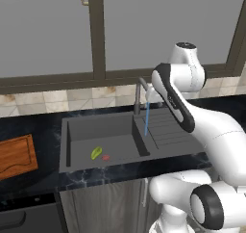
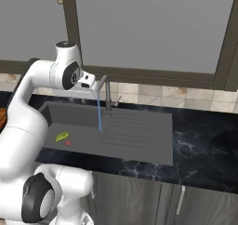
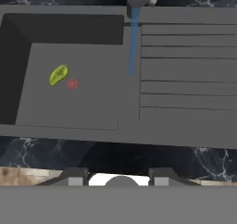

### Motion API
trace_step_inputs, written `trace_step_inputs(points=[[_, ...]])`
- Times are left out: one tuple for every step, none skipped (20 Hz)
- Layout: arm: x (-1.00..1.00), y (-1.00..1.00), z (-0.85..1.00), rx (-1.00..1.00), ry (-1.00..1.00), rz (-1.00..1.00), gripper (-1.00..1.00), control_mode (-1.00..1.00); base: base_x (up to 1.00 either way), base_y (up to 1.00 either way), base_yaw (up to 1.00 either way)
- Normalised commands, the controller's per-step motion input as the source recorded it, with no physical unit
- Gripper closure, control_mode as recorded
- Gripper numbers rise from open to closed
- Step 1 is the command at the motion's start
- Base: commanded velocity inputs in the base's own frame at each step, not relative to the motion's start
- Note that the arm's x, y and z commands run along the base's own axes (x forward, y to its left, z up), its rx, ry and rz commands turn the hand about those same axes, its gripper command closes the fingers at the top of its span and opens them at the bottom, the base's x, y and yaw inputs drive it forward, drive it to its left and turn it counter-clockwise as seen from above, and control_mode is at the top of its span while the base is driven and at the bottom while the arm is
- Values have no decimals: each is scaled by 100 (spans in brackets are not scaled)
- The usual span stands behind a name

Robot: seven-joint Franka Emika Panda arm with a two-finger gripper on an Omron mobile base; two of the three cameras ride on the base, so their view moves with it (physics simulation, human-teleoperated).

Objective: Pick the mango from the sink and place it on the cutting board to airdry. Then turn off the sink faucet.

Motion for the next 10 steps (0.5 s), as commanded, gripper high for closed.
trace_step_inputs(points=[[0,0,0,0,0,0,-100,-100,0,0,0],[0,0,0,1,0,0,-100,-100,0,0,0],[0,0,0,1,0,0,-100,-100,0,0,0],[-7,3,0,0,0,0,-100,-100,0,0,0],[-8,6,0,1,0,0,-100,-100,0,0,0],[-20,8,0,3,0,0,-100,-100,0,0,0],[-36,8,0,0,-7,0,-100,-100,0,0,0],[-37,11,0,0,-9,0,-100,-100,0,0,0],[-36,16,0,0,-9,0,-100,-100,0,0,0],[-36,16,0,3,-6,0,-100,-100,0,0,0]])
